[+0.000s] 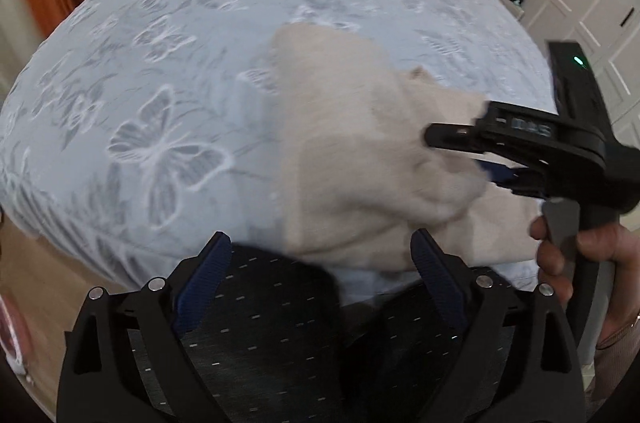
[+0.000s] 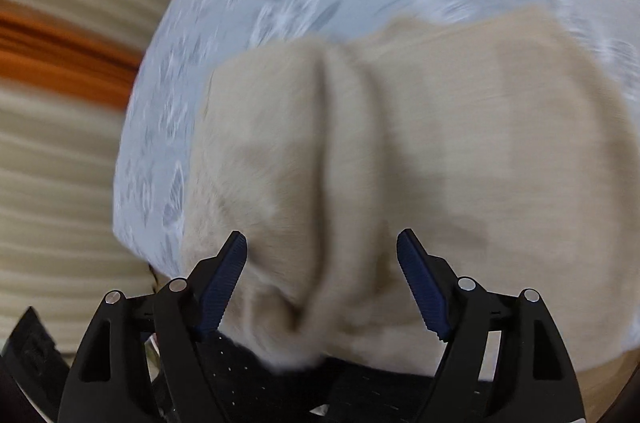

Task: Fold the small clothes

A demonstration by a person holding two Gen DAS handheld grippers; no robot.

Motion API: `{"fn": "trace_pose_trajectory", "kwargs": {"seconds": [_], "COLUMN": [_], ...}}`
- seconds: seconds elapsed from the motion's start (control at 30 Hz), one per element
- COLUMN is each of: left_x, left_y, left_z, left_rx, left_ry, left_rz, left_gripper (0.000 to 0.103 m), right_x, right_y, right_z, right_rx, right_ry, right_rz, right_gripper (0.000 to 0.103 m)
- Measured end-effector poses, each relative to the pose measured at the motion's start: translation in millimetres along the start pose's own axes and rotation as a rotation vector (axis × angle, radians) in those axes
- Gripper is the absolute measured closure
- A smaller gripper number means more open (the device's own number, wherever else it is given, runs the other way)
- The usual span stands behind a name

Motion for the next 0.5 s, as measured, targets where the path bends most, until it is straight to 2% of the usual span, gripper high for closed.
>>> {"fn": "trace_pose_trajectory", "kwargs": {"seconds": [0.07,0.13,0.17,0.2,0.3,0.37,0.5], "left_x": [-6,-8,-8,-8,-7,-7,-4], "left_y": [0,1,1,1,-1,-1,-1], "left_z": [1,2,2,2,3,3,5], "left_rx": [0.002,0.007,0.011,0.015,0.017,0.017,0.018], "left_ry": [0.017,0.036,0.042,0.049,0.065,0.059,0.068], "left_rz": [-0.010,-0.029,-0.039,-0.050,-0.069,-0.064,-0.072], "left_gripper": [0.014,0.014,0.014,0.014,0.014,0.014,0.014], "right_x": [-14,-26,-33,-35,-43,-50,-46], "right_y": [-2,-2,-2,-1,6,10,13], "right_z": [-18,-25,-26,-25,-7,19,98], "right_rx": [-0.032,-0.022,-0.017,-0.010,0.045,0.107,0.290], "right_ry": [-0.036,-0.058,-0.046,-0.042,-0.010,0.030,0.075], "right_rz": [0.042,0.085,0.097,0.102,0.120,0.134,0.132], "right_gripper": [0.027,0.037,0.059,0.077,0.082,0.083,0.083]}}
Point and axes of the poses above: each gripper's, at about its wrist camera, not at the fingertips, and z roughly against the way its jaws point, x to its right, y to its top, the point moved 8 cm from there along -z, roughly the way its jaws point, and after that the axes turned 3 degrees about z, right-handed, at the moved point
